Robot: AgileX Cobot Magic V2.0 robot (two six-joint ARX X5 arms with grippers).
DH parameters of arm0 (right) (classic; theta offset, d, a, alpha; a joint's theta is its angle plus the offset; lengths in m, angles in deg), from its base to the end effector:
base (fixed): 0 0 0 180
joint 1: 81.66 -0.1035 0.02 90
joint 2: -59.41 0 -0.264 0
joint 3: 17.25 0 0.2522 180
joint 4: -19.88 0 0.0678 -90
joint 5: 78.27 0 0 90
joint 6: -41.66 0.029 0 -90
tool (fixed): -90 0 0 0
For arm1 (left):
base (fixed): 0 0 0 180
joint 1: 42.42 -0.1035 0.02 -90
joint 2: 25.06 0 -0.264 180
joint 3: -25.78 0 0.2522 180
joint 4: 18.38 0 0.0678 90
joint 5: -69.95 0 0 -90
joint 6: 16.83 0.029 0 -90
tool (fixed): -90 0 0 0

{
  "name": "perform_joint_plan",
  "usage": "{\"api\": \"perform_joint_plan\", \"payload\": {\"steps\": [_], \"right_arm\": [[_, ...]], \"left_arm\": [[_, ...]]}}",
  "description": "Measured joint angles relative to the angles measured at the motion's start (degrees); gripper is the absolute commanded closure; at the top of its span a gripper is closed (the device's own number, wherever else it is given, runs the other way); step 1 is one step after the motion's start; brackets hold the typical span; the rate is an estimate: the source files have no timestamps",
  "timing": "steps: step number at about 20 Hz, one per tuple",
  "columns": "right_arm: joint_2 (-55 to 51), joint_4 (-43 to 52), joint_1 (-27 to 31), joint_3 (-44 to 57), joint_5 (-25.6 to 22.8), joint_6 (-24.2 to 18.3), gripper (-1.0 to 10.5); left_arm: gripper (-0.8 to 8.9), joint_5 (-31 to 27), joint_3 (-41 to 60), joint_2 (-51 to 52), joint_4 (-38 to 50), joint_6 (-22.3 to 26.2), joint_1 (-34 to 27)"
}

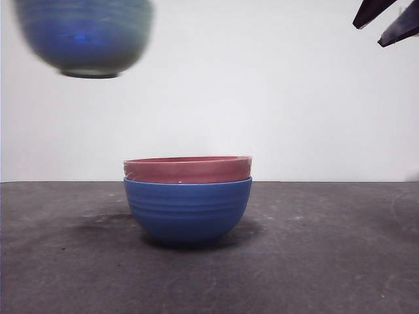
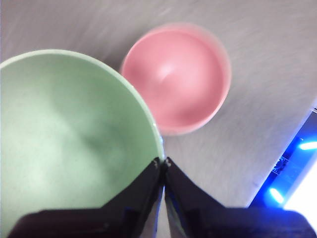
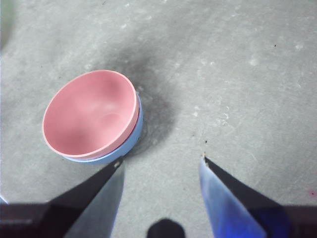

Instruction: Pick up the green bowl on the top,put the green bowl on the left,pick up the red bowl in the middle,put the red bowl on the right

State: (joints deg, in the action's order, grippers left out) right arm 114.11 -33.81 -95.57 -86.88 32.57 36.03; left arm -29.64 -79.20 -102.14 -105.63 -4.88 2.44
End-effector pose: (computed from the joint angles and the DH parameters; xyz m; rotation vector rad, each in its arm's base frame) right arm 0.1772 0.0545 0.3245 -0.0500 0.6560 0.6159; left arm 0.1686 -0.1609 0.3959 0.6681 0.8804 -0.6598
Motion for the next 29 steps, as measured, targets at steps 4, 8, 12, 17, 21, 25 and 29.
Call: {"api": "perform_joint_plan", "payload": {"steps": [4, 8, 12, 17, 21, 25, 29], "right_arm": [[0.0, 0.0, 0.0, 0.0, -0.02, 0.0, 7.0], [-0.02, 0.07, 0.0, 0.0, 0.0, 0.02, 7.0], [-0.02, 0.07, 0.0, 0.0, -0.02, 0.02, 7.0], [-0.02, 0.09, 0.0, 0.0, 0.0, 0.02, 7.0], [-0.02, 0.35, 0.0, 0.0, 0.04, 0.02, 6.9], [0.42, 2.16, -1.86, -0.81, 0.11, 0.02, 6.9], [4.72, 2.01, -8.07, -6.43, 0.11, -0.28, 6.9]], "left_arm": [[8.22, -0.74, 15.63, 6.08, 8.31, -7.13, -0.04], [8.22, -0.79, 29.55, 6.51, 18.53, -11.54, -0.04], [8.23, -0.74, 40.85, 6.23, 31.19, -13.64, -0.09], [7.98, -0.2, 43.54, 5.29, 33.48, -14.43, -0.15], [5.1, 2.25, 43.56, 5.31, 34.18, -14.73, -0.24], [5.1, 2.21, 41.38, 6.56, 29.29, -16.74, -0.24], [5.1, 2.23, 32.81, 13.46, 25.55, -17.18, -0.55]]}}
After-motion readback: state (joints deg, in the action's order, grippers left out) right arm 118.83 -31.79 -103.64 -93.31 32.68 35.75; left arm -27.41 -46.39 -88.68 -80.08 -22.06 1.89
